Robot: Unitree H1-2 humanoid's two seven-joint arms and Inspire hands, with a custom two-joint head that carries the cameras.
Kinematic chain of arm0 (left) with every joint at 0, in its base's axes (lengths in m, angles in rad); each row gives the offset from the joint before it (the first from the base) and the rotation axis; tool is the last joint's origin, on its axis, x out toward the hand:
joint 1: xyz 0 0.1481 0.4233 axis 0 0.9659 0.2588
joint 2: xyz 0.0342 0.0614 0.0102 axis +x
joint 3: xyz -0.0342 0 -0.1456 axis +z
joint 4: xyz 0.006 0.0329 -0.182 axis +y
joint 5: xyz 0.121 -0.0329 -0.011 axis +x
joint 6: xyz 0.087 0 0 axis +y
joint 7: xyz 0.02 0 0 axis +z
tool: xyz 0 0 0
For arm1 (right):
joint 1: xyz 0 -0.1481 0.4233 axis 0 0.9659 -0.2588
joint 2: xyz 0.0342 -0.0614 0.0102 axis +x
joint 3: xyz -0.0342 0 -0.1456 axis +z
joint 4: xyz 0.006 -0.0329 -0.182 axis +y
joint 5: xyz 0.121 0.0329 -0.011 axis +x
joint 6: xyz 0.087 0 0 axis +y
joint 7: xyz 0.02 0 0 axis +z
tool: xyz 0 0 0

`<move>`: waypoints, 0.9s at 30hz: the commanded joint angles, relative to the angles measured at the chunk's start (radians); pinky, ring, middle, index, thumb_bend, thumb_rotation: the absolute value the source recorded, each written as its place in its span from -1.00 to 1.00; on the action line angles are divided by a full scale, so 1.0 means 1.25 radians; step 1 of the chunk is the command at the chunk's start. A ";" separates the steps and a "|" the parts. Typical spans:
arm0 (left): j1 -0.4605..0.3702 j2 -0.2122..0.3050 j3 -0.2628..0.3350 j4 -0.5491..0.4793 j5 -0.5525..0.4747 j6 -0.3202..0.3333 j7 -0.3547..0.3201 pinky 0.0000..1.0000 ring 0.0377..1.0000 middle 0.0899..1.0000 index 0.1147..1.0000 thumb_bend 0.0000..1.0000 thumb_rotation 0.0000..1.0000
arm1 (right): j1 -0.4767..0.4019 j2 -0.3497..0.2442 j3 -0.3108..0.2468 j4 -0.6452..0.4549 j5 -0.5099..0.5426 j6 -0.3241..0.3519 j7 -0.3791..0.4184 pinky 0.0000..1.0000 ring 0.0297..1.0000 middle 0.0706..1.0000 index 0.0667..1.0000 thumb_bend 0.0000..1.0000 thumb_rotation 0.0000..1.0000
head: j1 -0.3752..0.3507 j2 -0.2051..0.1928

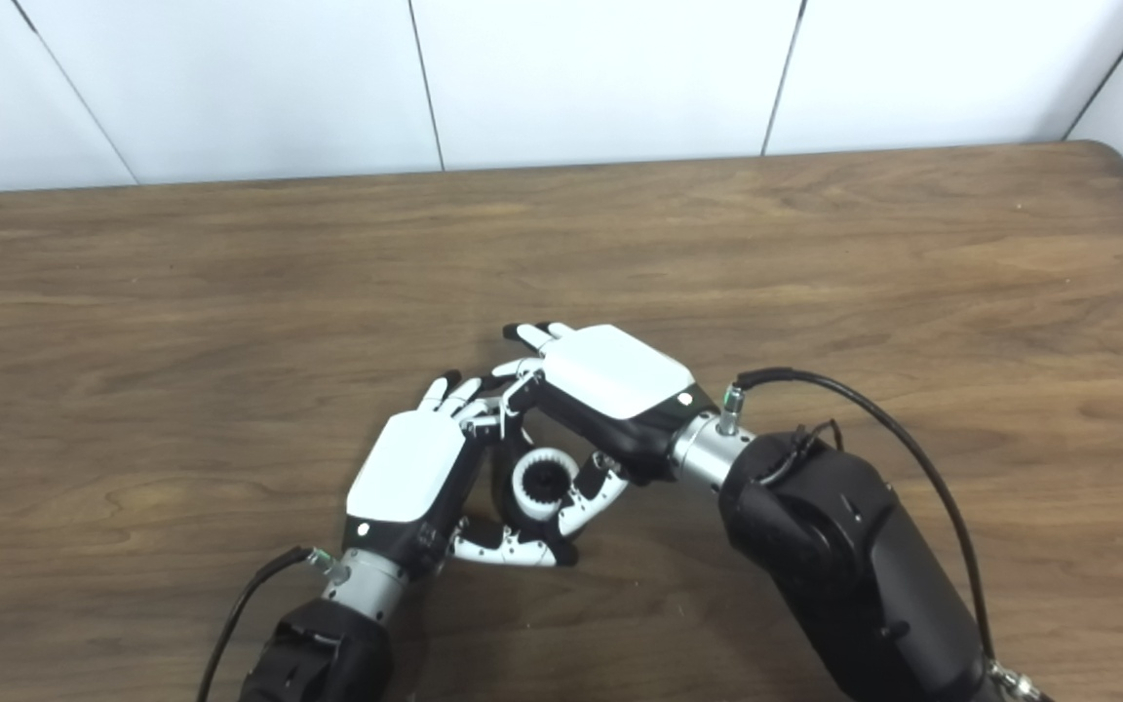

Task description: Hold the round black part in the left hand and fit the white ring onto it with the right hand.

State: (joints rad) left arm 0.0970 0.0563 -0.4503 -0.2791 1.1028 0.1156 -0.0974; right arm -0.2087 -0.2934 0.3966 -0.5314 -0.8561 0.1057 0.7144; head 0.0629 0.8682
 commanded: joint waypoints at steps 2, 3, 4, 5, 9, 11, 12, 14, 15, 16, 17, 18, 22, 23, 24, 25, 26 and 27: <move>-0.008 -0.002 0.001 -0.025 0.010 0.001 0.006 1.00 0.85 0.58 -0.16 0.04 -0.89 | -0.012 0.004 -0.004 -0.011 0.003 -0.015 -0.019 1.00 1.00 0.67 -0.11 0.05 -0.73 | 0.000 0.001; -0.008 -0.002 0.001 -0.024 0.010 0.001 0.007 1.00 0.84 0.58 -0.16 0.04 -0.89 | -0.012 0.004 -0.005 -0.011 0.002 -0.015 -0.019 1.00 1.00 0.67 -0.11 0.05 -0.73 | 0.000 0.001; -0.008 -0.002 0.001 -0.024 0.009 0.000 0.007 1.00 0.84 0.58 -0.16 0.04 -0.89 | -0.012 0.004 -0.005 -0.011 0.002 -0.015 -0.019 1.00 1.00 0.67 -0.11 0.05 -0.73 | 0.000 0.001; -0.008 -0.002 0.001 -0.023 0.009 -0.001 0.008 1.00 0.84 0.58 -0.16 0.04 -0.89 | -0.011 0.004 -0.005 -0.011 0.002 -0.015 -0.020 1.00 1.00 0.67 -0.11 0.05 -0.72 | 0.000 0.001; -0.009 -0.002 0.002 -0.022 0.008 0.000 0.007 1.00 0.85 0.58 -0.16 0.04 -0.89 | -0.012 0.005 -0.006 -0.013 -0.003 -0.010 -0.017 1.00 1.00 0.69 -0.10 0.05 -0.72 | -0.002 0.002; -0.009 -0.003 0.002 -0.022 0.008 0.001 0.008 1.00 0.85 0.58 -0.16 0.04 -0.89 | -0.012 0.006 -0.006 -0.014 -0.006 -0.009 -0.017 1.00 1.00 0.70 -0.10 0.05 -0.71 | -0.002 0.003; -0.009 -0.003 0.002 -0.022 0.008 0.000 0.009 1.00 0.85 0.58 -0.16 0.04 -0.89 | -0.012 0.006 -0.006 -0.015 -0.007 -0.008 -0.016 1.00 1.00 0.70 -0.09 0.05 -0.70 | -0.002 0.003; -0.009 -0.003 0.002 -0.022 0.008 0.000 0.009 1.00 0.85 0.58 -0.16 0.04 -0.89 | -0.012 0.006 -0.007 -0.017 -0.008 -0.006 -0.013 1.00 1.00 0.73 -0.09 0.05 -0.70 | -0.002 0.003; -0.009 -0.003 0.002 -0.022 0.009 0.002 0.007 1.00 0.85 0.58 -0.16 0.04 -0.89 | -0.013 0.006 -0.006 -0.018 -0.008 -0.005 -0.011 1.00 1.00 0.73 -0.09 0.05 -0.70 | -0.002 0.003; -0.009 -0.003 0.002 -0.023 0.010 0.003 0.006 1.00 0.85 0.58 -0.16 0.04 -0.89 | -0.013 0.006 -0.006 -0.018 -0.009 -0.005 -0.010 1.00 1.00 0.74 -0.09 0.05 -0.69 | -0.002 0.003; -0.009 -0.004 0.002 -0.023 0.011 0.004 0.005 1.00 0.85 0.58 -0.16 0.04 -0.89 | -0.014 0.006 -0.006 -0.019 -0.009 -0.004 -0.008 1.00 1.00 0.75 -0.09 0.05 -0.69 | -0.002 0.003; -0.009 -0.003 0.002 -0.023 0.011 0.003 0.005 1.00 0.85 0.58 -0.16 0.04 -0.89 | -0.015 0.006 -0.005 -0.020 -0.010 -0.003 -0.005 1.00 1.00 0.76 0.04 0.45 -0.59 | -0.002 0.003; -0.008 -0.002 0.001 -0.026 0.010 0.003 0.004 1.00 0.85 0.59 -0.16 0.04 -0.89 | -0.017 0.008 -0.006 -0.022 -0.009 0.001 0.001 1.00 1.00 0.80 0.19 0.95 -0.42 | -0.003 0.006; -0.009 -0.001 0.001 -0.026 0.010 0.003 0.004 1.00 0.85 0.59 -0.16 0.04 -0.89 | -0.017 0.008 -0.007 -0.022 -0.008 0.001 0.000 1.00 1.00 0.80 0.20 0.97 -0.41 | -0.003 0.005; -0.009 -0.001 0.001 -0.026 0.010 0.003 0.004 1.00 0.86 0.59 -0.16 0.04 -0.89 | -0.017 0.009 -0.007 -0.022 -0.008 0.001 0.000 1.00 1.00 0.80 0.20 0.99 -0.40 | -0.003 0.005; -0.009 -0.001 0.001 -0.025 0.010 0.003 0.005 1.00 0.85 0.59 -0.16 0.04 -0.89 | -0.018 0.009 -0.008 -0.022 -0.008 0.001 0.000 1.00 1.00 0.81 0.21 1.00 -0.39 | -0.003 0.005; -0.009 -0.001 0.000 -0.025 0.010 0.003 0.005 1.00 0.85 0.59 -0.16 0.04 -0.89 | -0.017 0.009 -0.008 -0.023 -0.008 0.001 0.001 1.00 1.00 0.81 0.21 1.00 -0.38 | -0.003 0.005; -0.009 -0.001 0.000 -0.026 0.011 0.004 0.004 1.00 0.85 0.59 -0.16 0.04 -0.89 | -0.017 0.009 -0.008 -0.023 -0.008 0.001 0.001 1.00 1.00 0.81 0.21 1.00 -0.38 | -0.003 0.005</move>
State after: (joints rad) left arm 0.0970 0.0581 -0.4490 -0.2812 1.1042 0.1213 -0.0975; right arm -0.2080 -0.2909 0.3959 -0.5301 -0.8713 0.1106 0.7276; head 0.0583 0.8744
